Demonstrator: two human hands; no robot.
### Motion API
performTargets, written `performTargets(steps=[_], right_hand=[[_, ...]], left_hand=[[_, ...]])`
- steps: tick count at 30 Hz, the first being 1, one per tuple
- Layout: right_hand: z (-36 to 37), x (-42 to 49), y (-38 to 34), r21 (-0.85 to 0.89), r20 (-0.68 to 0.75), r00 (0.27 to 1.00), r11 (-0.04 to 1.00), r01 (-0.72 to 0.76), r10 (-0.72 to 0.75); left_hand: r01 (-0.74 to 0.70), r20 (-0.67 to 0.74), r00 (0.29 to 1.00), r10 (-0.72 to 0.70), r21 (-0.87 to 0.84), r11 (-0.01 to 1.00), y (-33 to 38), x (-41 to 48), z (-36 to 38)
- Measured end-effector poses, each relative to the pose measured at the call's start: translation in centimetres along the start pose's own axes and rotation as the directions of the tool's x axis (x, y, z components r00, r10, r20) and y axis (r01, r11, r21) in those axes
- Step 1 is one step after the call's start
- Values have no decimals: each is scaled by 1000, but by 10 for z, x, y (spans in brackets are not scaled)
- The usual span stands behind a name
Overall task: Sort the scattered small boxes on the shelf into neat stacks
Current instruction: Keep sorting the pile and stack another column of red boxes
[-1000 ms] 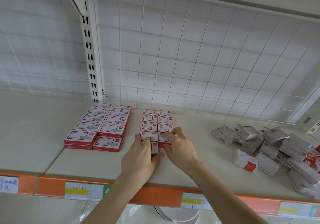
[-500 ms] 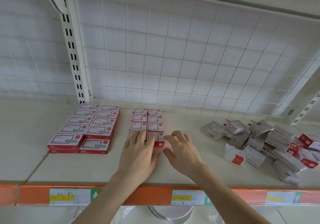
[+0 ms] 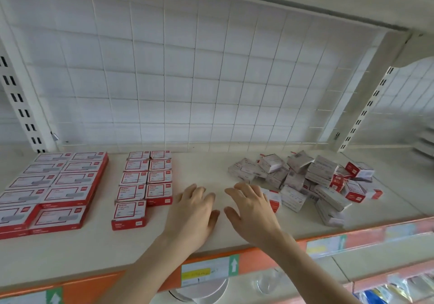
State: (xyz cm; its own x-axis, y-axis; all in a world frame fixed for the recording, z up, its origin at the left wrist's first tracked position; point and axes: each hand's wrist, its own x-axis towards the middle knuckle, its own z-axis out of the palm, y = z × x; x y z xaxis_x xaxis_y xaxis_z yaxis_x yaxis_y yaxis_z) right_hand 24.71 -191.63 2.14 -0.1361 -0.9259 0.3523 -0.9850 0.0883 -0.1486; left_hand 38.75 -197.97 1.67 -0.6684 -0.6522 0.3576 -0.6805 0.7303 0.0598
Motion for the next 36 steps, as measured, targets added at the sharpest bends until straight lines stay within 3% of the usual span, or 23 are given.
performTargets(steps=[3, 10, 17, 22, 26, 30, 36], right_hand=[[-8, -6, 23, -32, -49, 998, 998, -49, 47], [-32, -18, 81, -8, -79, 981, 984, -178, 177], [-51, -26, 148, 52, -238, 953, 982, -180, 187], [-63, -34, 198, 155, -289, 903, 947, -282, 316], [-64, -43, 238, 224, -246, 859, 889, -400, 449], [-67, -53, 265, 173, -169, 844, 858, -483, 509], [-71, -51, 294, -31, -8, 916, 916, -400, 400]], left_hand=[[9, 103, 995, 2, -112, 994, 24, 11, -1], [-44, 79, 995, 62, -210, 977, 68, 39, 15], [-108, -72, 993, 90, -290, 951, 115, 71, 20], [-164, -123, 983, 134, -287, 944, 155, 94, 19], [-166, -88, 985, 148, -260, 951, 182, 113, 25], [-208, -91, 977, 192, -227, 951, 212, 127, 31], [-251, -71, 968, 242, -174, 952, 248, 146, 36]])
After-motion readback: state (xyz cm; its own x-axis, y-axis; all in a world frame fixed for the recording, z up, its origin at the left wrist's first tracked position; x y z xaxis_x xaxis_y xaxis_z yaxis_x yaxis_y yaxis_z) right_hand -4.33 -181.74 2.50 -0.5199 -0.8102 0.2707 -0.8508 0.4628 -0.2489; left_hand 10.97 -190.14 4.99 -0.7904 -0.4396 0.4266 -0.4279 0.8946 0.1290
